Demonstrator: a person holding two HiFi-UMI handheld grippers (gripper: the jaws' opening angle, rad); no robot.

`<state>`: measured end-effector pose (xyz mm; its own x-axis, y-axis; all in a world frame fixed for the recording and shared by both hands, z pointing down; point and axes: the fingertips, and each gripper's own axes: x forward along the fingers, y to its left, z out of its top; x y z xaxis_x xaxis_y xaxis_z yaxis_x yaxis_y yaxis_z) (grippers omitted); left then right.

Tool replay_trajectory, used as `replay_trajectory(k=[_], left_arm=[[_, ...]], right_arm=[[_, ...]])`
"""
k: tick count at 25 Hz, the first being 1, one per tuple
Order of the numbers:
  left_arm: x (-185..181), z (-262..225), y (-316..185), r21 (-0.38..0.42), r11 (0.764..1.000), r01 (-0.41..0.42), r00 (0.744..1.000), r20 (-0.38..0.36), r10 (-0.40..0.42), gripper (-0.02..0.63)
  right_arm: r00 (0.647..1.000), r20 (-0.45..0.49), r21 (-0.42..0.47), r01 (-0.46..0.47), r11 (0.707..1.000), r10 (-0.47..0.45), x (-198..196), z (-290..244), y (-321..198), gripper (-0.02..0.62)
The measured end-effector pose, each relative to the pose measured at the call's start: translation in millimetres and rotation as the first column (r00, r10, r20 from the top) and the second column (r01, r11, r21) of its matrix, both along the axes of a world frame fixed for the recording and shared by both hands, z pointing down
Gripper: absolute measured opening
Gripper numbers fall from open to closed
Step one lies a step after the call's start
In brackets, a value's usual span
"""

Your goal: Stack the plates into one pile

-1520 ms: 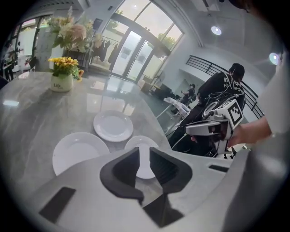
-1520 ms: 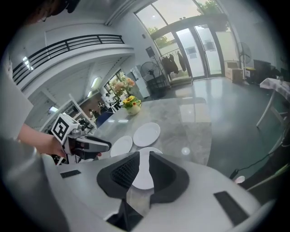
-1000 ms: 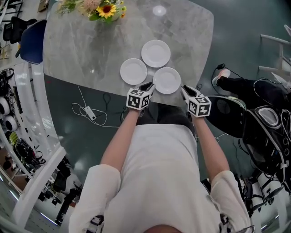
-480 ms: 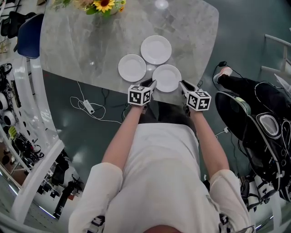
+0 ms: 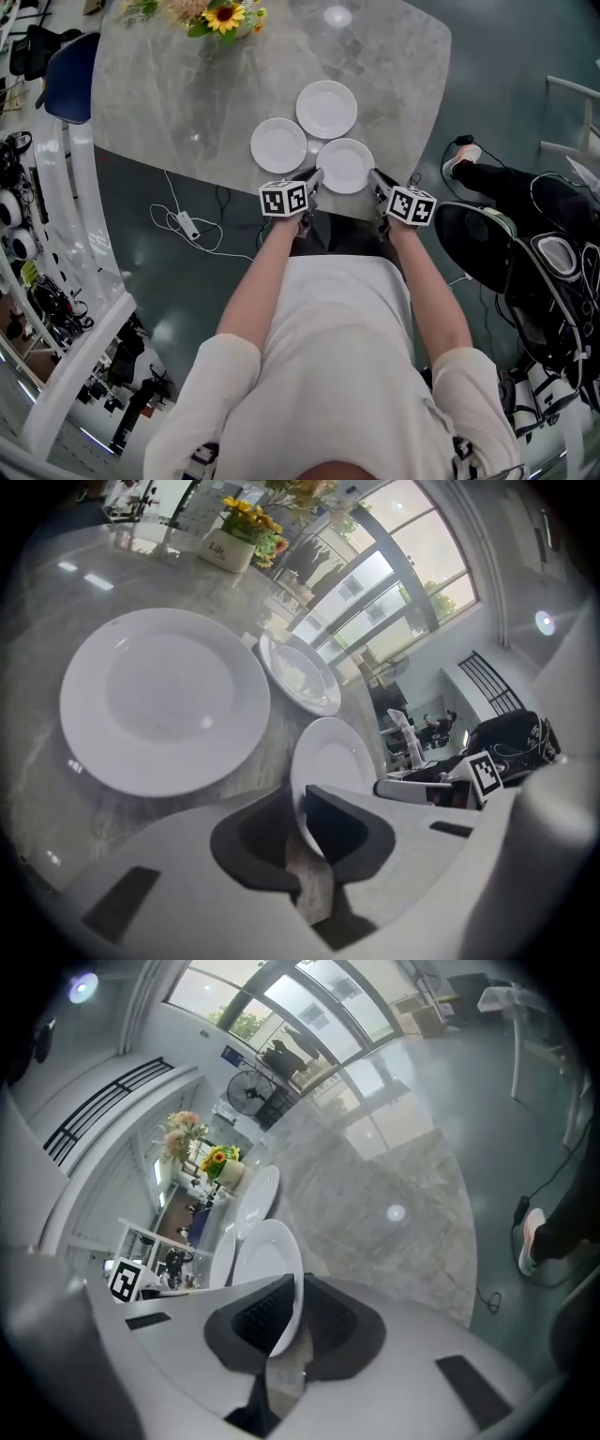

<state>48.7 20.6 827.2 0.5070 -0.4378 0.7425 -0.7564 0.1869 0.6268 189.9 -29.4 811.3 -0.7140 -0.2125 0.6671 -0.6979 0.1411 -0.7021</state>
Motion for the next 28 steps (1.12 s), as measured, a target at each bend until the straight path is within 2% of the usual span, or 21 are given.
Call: replay_trajectory(k=[5, 13, 28], left_arm=[[-3.4, -10.0, 3.0, 0.019, 1.0, 0.022, 0.999, -0.047, -0.021, 0.041], [-24.0, -28.4, 6.8, 0.047, 0.999, 0.027, 0.999, -0.037, -0.026, 0.041], [-109.6, -34.2, 23.0, 0.065, 0.988, 0.139, 0.99, 0.0, -0.139, 0.04]], right_arm=[[1.0, 0.007, 0.003, 0.026, 1.0, -0.026, -6.5, -7.2, 7.6, 0.052], [0.997, -0.011, 0.023, 0.077, 0.997, -0.077, -28.0, -22.7, 10.4, 0.052], [0.973, -0.017, 0.055, 0.231, 0.971, -0.231, -120.7, -28.1, 7.7, 0.052]])
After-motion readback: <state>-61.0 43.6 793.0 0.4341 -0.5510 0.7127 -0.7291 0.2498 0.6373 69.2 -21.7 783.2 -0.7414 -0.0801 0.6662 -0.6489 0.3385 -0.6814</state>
